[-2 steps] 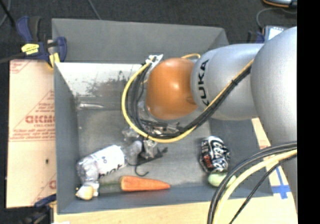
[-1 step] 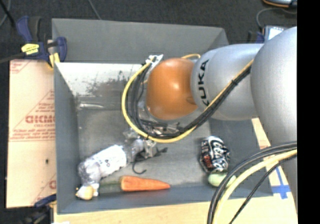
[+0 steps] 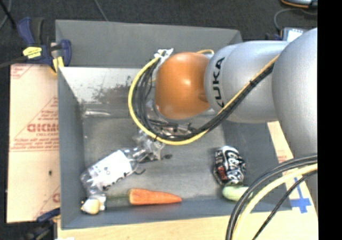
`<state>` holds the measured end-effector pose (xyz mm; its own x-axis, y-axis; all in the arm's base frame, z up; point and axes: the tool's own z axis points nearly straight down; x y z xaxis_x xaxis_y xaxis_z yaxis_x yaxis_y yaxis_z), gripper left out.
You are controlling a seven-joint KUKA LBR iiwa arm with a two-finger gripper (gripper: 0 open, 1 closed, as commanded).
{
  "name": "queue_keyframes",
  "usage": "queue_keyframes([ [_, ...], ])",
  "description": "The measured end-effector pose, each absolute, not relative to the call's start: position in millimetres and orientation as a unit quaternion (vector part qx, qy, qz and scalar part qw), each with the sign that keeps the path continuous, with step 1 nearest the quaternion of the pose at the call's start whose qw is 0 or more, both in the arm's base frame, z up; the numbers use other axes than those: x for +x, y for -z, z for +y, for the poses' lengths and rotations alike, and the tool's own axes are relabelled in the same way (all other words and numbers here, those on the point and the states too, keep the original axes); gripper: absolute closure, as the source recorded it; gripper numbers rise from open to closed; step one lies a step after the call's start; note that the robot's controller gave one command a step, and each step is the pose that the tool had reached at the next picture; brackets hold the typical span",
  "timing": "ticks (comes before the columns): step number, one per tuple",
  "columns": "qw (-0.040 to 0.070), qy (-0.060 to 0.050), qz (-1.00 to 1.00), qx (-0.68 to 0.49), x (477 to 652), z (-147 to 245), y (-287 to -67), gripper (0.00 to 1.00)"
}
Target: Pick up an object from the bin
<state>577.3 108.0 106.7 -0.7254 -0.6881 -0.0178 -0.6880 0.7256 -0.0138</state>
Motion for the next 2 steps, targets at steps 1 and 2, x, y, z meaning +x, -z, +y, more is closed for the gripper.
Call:
queue_keyframes([
  [1, 0.010, 0.003, 0.928, -0.372, 572.6, 112, -150, 1.00],
  [2, 0.013, 0.004, 0.926, -0.377, 578.1, 128, -178, 1.00],
])
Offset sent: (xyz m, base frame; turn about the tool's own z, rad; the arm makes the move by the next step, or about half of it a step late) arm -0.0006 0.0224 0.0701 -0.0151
